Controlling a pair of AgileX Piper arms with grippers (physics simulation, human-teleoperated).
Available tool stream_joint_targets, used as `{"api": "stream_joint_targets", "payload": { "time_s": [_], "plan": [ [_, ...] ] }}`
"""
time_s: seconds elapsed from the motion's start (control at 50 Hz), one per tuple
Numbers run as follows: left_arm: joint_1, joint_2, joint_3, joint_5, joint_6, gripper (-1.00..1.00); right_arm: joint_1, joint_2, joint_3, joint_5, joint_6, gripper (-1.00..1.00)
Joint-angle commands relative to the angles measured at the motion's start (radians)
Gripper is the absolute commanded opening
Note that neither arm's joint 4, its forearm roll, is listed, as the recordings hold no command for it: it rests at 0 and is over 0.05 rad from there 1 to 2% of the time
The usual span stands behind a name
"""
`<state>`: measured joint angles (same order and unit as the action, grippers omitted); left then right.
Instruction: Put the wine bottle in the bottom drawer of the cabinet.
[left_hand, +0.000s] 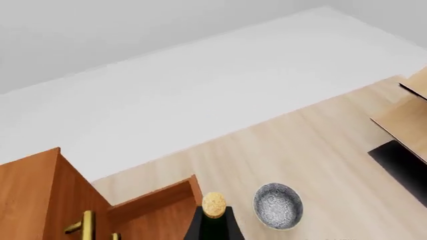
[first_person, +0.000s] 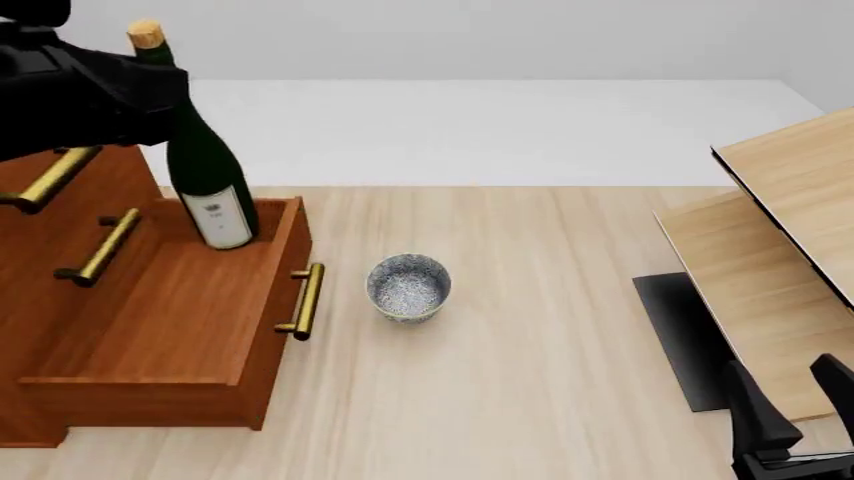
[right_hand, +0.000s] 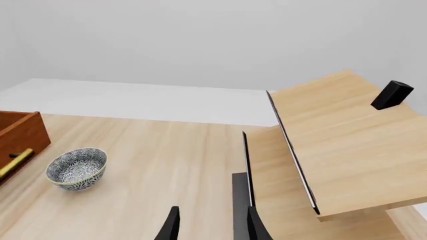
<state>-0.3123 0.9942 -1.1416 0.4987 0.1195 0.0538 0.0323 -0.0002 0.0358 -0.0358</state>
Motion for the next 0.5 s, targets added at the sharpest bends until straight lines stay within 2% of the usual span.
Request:
{"api": "stream_joint_targets", "payload": {
  "time_s": [0.02, 0.1, 0.16, 0.18, 0.22, 0.26, 0.3, 0.34, 0.48, 0.5],
  "plan": [
    [0.082, 0.005, -0.025, 0.057, -0.023, -1.00, 0.000, 0.001, 0.000, -0.002, 0.000, 1.00],
    [0.119, 0.011, -0.031, 0.080, -0.002, -1.00, 0.005, -0.005, 0.000, 0.005, 0.001, 1.00],
    [0.111, 0.009, -0.046, 0.099, -0.019, -1.00, 0.001, -0.002, 0.000, 0.001, 0.001, 1.00],
    [0.134, 0.019, -0.045, 0.110, 0.006, -1.00, 0.001, -0.001, 0.000, 0.001, 0.002, 1.00],
    [0.117, 0.023, -0.040, 0.121, -0.022, -1.00, 0.004, -0.001, 0.000, 0.001, 0.001, 1.00],
    [0.122, 0.023, -0.015, 0.105, 0.018, -1.00, 0.004, -0.001, 0.000, 0.001, 0.001, 1.00],
    [0.133, 0.029, -0.013, 0.105, -0.024, -1.00, 0.003, -0.001, 0.000, 0.002, 0.000, 1.00],
    [0.131, 0.025, 0.004, 0.096, 0.000, -1.00, 0.004, -0.001, 0.000, 0.003, 0.003, 1.00],
    [0.141, 0.022, 0.025, 0.087, -0.028, -1.00, 0.004, 0.011, 0.000, -0.008, 0.002, 1.00],
    [0.146, 0.017, 0.037, 0.076, -0.008, -1.00, 0.006, 0.011, 0.000, -0.008, 0.002, 1.00]
  ]
}}
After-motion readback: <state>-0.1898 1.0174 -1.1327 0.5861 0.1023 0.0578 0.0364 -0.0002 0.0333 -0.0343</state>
